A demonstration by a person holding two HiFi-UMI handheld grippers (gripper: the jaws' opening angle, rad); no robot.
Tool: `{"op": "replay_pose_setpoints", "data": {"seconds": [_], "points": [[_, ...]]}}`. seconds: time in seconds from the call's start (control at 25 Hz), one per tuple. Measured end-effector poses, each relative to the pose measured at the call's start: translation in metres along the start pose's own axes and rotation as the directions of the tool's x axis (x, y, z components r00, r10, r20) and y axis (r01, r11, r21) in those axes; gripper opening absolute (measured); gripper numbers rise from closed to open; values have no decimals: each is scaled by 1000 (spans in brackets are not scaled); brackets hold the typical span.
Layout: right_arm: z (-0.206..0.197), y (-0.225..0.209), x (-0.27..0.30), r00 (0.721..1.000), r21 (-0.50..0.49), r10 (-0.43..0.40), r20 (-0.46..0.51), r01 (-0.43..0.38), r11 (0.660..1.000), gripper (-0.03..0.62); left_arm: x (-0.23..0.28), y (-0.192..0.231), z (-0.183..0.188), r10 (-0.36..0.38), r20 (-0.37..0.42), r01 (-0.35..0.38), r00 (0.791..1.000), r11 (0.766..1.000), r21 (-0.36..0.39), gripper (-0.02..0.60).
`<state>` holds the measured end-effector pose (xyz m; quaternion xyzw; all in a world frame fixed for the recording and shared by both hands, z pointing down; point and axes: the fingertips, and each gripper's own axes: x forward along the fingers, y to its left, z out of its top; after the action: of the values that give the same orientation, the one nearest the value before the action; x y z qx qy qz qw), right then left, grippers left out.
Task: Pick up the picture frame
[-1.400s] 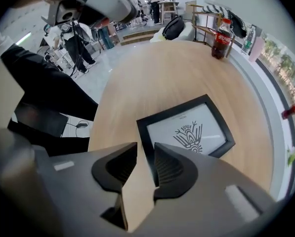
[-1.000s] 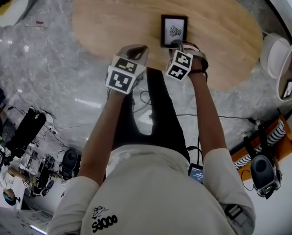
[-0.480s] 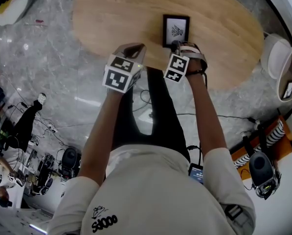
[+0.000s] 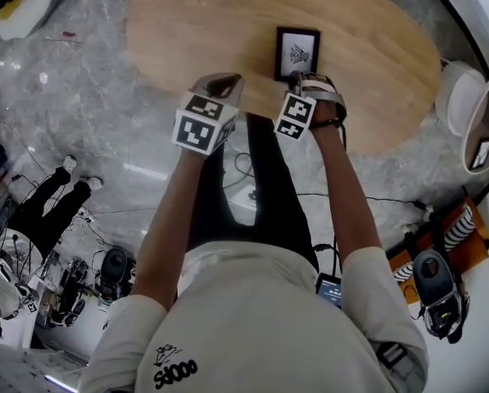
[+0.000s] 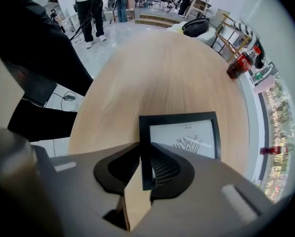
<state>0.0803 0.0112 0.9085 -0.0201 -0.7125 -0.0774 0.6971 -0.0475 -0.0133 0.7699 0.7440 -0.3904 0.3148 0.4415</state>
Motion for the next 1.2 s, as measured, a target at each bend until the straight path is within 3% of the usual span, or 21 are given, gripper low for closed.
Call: {"op": "replay_pose_setpoints", "data": {"seconds": [0.28,0.68,0.92,1.2], "points": [[2,-2,-24,999,49,-8,35,6,999,71,-16,-2,12,22,23,-23,999,999,35,12],[-6,-34,-100,992,167,-109,67,96,981,71,-59,-23,55,38,80,-47,996,993,109,12],[-19,-72,-165,974,268,-208,93,177,947,71,-87,-47,99,28,135,-54,990,981,188,12],[-53,-105,-256,932,379,-350,94,292,878,71,-119,-99,161,-21,231,-48,973,955,292,12]]}}
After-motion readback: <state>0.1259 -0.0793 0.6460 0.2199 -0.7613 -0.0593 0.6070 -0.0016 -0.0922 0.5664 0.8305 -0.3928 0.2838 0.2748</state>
